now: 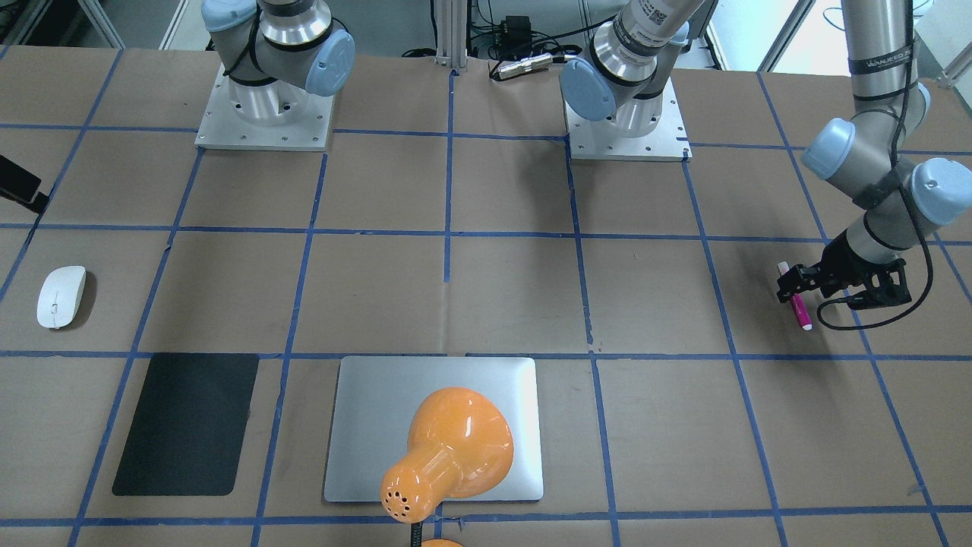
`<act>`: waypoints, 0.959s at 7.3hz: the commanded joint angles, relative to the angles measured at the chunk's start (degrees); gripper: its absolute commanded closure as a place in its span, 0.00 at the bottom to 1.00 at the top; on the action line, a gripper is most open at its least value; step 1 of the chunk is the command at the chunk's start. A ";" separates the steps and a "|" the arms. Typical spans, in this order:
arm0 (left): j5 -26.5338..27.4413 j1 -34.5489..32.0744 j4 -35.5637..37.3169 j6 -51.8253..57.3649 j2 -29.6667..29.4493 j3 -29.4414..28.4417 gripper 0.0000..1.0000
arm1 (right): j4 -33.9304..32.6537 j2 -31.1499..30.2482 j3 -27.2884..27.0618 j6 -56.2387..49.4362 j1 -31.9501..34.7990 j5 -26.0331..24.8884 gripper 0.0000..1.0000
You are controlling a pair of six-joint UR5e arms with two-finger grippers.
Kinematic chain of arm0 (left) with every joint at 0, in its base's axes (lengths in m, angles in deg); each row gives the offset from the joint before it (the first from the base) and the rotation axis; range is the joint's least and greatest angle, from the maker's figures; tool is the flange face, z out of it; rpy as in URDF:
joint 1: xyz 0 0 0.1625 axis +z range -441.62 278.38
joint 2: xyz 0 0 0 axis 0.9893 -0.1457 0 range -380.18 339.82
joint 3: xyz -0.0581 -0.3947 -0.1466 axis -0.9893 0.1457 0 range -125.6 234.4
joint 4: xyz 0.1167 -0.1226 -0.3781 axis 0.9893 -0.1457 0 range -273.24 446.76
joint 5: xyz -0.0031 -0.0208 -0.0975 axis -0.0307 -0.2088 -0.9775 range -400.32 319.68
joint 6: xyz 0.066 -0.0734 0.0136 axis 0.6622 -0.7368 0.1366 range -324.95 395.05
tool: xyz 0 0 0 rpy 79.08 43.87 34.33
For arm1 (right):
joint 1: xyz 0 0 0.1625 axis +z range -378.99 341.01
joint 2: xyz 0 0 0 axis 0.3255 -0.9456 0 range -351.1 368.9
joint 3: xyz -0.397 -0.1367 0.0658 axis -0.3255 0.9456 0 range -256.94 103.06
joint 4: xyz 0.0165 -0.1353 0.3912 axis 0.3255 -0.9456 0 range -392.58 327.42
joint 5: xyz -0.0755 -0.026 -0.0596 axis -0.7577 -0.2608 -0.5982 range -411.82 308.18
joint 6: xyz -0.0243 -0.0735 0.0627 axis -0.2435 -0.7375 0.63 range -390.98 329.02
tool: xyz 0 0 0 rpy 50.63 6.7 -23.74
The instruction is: Place pen and mouse around notebook
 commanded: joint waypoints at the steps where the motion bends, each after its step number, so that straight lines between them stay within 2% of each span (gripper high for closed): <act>1: 0.38 0.08 0.70 0.71 -0.40 0.41 0.78 | -12.78 -0.49 -9.83 -8.17 -2.56 -0.06 0.01; 2: 0.12 0.08 0.53 0.80 -0.31 0.50 0.93 | -19.98 -0.24 -14.04 -13.87 -5.35 0.46 0.00; 3: 0.12 -0.45 -0.43 1.15 0.47 0.59 1.00 | -27.97 0.20 -19.04 -20.10 -9.99 1.77 0.00; 5: 0.29 -1.94 -2.62 0.63 2.05 0.33 1.00 | -43.18 3.61 -27.41 -31.97 -14.76 5.63 0.00; 6: 0.38 -3.34 -6.12 -0.86 4.06 -0.02 1.00 | -46.91 6.24 -29.01 -38.64 -18.52 10.00 0.00; 7: 0.81 -6.75 -9.81 -6.27 6.87 -0.11 1.00 | -49.38 8.70 -29.11 -39.58 -19.43 10.05 0.00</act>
